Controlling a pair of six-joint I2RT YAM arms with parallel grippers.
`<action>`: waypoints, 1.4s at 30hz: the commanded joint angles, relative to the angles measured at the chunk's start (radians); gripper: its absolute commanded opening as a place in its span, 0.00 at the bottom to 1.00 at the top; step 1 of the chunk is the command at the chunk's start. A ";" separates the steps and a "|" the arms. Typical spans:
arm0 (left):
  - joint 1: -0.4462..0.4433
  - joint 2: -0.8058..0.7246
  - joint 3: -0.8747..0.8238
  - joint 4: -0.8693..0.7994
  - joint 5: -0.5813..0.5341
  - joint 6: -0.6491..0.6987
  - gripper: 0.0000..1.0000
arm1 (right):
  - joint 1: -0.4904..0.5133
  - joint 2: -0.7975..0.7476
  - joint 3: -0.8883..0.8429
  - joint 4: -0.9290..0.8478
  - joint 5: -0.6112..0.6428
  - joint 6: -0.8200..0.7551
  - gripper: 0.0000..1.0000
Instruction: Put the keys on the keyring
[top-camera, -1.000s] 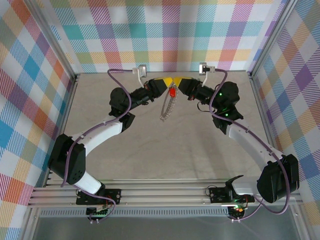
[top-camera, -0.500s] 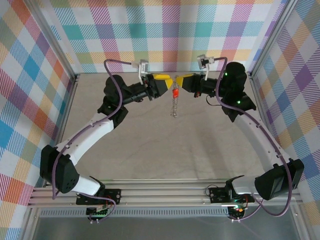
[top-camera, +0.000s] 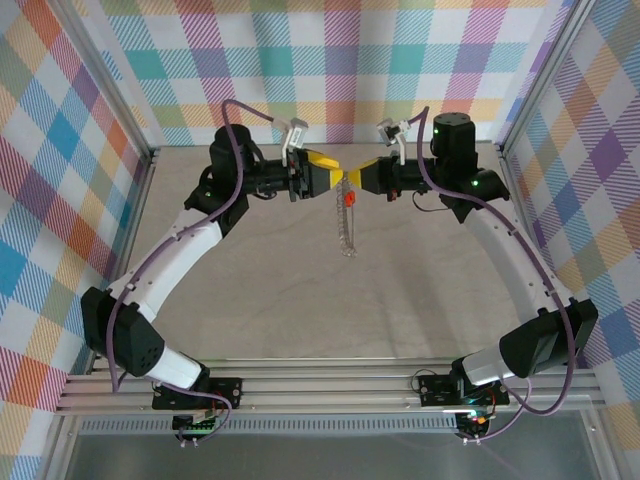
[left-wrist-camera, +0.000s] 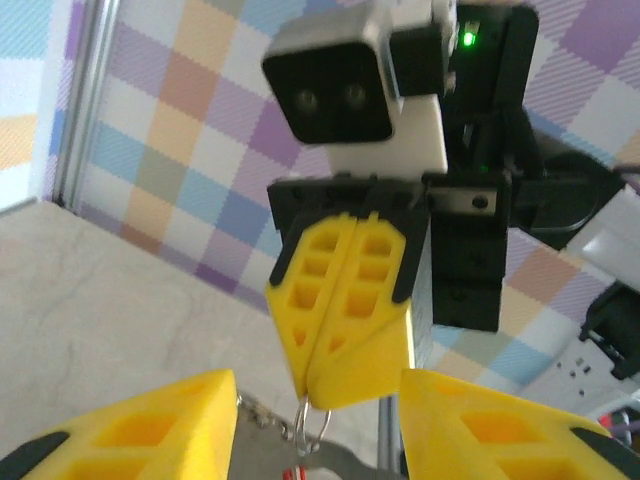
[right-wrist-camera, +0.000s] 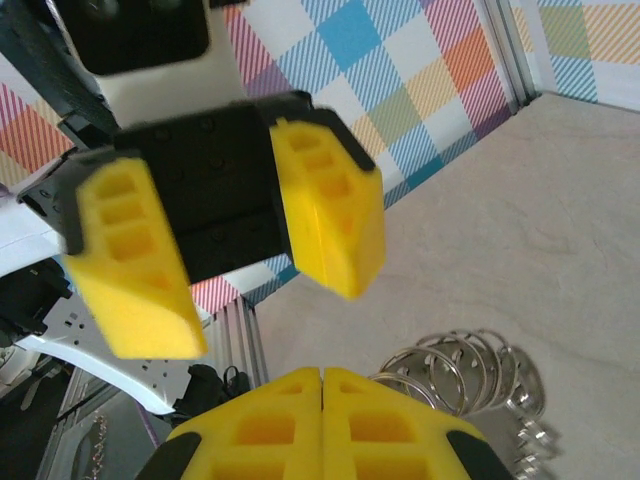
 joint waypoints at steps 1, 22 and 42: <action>0.009 0.018 0.038 -0.079 0.074 0.063 0.38 | -0.007 -0.009 -0.011 0.037 -0.037 -0.017 0.00; -0.008 0.068 0.004 0.046 0.084 -0.028 0.38 | -0.011 -0.021 -0.063 0.124 -0.021 0.034 0.00; -0.032 0.071 -0.054 0.164 0.070 -0.093 0.36 | -0.024 -0.038 -0.116 0.212 -0.004 0.090 0.00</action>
